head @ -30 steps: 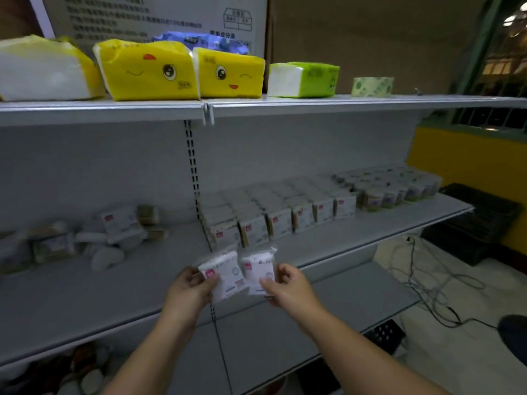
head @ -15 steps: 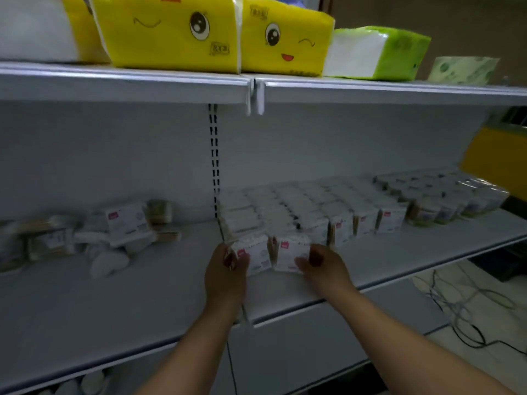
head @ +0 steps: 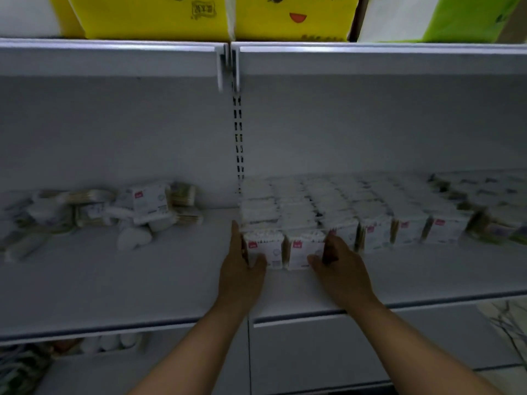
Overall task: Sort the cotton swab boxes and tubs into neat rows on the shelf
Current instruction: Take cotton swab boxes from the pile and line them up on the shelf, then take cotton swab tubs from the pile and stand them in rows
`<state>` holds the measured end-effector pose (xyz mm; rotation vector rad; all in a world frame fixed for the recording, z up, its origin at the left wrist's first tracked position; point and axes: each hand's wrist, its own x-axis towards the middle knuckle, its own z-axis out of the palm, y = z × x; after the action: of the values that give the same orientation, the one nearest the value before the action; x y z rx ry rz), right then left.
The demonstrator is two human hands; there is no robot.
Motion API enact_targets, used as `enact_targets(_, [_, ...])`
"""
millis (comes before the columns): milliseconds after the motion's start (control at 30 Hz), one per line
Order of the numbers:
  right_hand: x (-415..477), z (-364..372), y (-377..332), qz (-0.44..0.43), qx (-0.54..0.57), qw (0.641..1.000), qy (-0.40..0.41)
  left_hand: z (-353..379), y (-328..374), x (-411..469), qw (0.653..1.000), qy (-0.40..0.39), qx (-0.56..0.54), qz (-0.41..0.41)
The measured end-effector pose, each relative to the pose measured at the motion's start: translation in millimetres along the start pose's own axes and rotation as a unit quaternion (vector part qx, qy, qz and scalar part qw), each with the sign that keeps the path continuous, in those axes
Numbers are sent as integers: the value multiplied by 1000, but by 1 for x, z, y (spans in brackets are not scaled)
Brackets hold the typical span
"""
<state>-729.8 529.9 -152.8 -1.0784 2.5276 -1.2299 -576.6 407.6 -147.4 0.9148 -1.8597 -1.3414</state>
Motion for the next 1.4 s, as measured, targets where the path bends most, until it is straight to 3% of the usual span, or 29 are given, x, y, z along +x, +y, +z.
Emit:
enact_targets(267, [-4,-3,0,1,44,998,33,5,0,-4,997,44,53,25])
enact_targets(433, [-24,-15,-12,4,19,992,121,-6,0,-1,998,10,34,-45])
enact_targets(533, [-51,-16,-23,-4,-10,987,159,-32,-5,-4,995,-16,92,-36])
enact_targets(733, [-94,51,-103,-87,-62,992,69,-180,-27,-25,958,-89,270,27])
enact_targets(967, [-101,184,-226,-167,-106,973,-119,-359,-61,-31,930,-51,363,-17])
enact_targets(1200, [-87,257,-287,-220,-130,947,-194,-436,-88,-6,933,1,357,-46])
enact_targets(1400, [-35,295,-326,-300,-133,927,-180,-472,-92,46,927,90,364,0])
